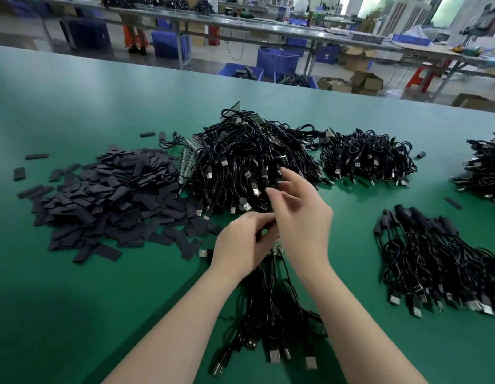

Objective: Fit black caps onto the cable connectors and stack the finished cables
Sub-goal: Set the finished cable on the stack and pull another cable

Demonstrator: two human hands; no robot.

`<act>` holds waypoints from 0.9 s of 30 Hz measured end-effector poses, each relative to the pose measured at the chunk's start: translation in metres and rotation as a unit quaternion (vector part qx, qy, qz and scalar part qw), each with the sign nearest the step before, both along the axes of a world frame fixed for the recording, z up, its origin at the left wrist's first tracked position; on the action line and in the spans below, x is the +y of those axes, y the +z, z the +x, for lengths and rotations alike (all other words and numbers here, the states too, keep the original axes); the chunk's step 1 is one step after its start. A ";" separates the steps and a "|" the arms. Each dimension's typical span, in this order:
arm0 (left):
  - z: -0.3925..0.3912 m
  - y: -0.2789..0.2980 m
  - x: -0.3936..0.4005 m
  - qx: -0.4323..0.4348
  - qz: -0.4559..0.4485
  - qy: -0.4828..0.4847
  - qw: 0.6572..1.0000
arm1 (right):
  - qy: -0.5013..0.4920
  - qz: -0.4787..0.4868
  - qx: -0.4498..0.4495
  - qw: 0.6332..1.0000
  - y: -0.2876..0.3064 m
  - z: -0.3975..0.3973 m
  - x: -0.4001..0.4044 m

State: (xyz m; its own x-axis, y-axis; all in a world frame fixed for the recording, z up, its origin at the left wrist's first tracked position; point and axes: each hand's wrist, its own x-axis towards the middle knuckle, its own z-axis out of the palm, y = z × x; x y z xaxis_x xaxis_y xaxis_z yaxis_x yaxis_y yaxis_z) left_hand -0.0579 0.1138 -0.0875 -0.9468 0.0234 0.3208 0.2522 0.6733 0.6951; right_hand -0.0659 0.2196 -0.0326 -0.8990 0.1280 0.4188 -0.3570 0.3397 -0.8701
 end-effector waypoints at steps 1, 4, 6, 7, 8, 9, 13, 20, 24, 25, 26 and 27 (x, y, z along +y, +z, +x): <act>0.000 0.000 0.001 -0.003 0.006 0.003 1.000 | -0.019 0.001 -0.015 1.000 -0.006 -0.003 0.012; -0.003 -0.005 0.000 -0.005 0.034 0.009 0.999 | -0.053 0.023 -0.060 0.996 -0.022 -0.009 0.039; -0.002 -0.007 -0.001 0.000 0.066 0.009 0.998 | -0.058 0.027 -0.084 0.994 -0.035 -0.010 0.052; -0.003 -0.008 -0.001 0.004 0.078 0.009 0.997 | -0.060 0.031 -0.087 0.994 -0.041 -0.008 0.056; -0.001 -0.006 -0.001 0.010 0.085 0.012 0.996 | -0.062 0.029 -0.091 0.994 -0.044 -0.007 0.059; -0.002 -0.005 -0.001 0.004 0.086 0.015 0.996 | -0.064 0.018 -0.090 0.994 -0.048 -0.006 0.061; -0.004 -0.008 0.001 0.018 0.076 0.008 0.997 | -0.043 -0.058 -0.097 0.993 -0.050 0.001 0.067; -0.002 -0.009 0.000 0.023 0.071 -0.001 0.997 | -0.014 -0.172 -0.128 0.977 -0.047 0.005 0.067; -0.002 -0.010 -0.001 0.019 0.063 -0.002 0.998 | 0.016 -0.229 -0.128 0.965 -0.044 0.009 0.067; -0.002 -0.010 -0.001 0.019 0.061 -0.004 0.998 | 0.023 -0.231 -0.126 0.965 -0.043 0.009 0.066; -0.002 -0.010 -0.001 0.018 0.060 -0.006 0.998 | 0.027 -0.230 -0.123 0.965 -0.043 0.010 0.064; -0.002 -0.011 -0.002 0.017 0.060 -0.008 0.998 | 0.032 -0.230 -0.120 0.965 -0.042 0.010 0.063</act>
State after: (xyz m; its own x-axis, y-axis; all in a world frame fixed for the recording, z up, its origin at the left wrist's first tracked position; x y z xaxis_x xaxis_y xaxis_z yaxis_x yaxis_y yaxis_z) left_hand -0.0598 0.1119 -0.0981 -0.9350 -0.0025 0.3548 0.2875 0.5808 0.7616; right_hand -0.0559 0.2824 -0.0744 -0.9752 0.1915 0.1105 -0.1347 -0.1184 -0.9838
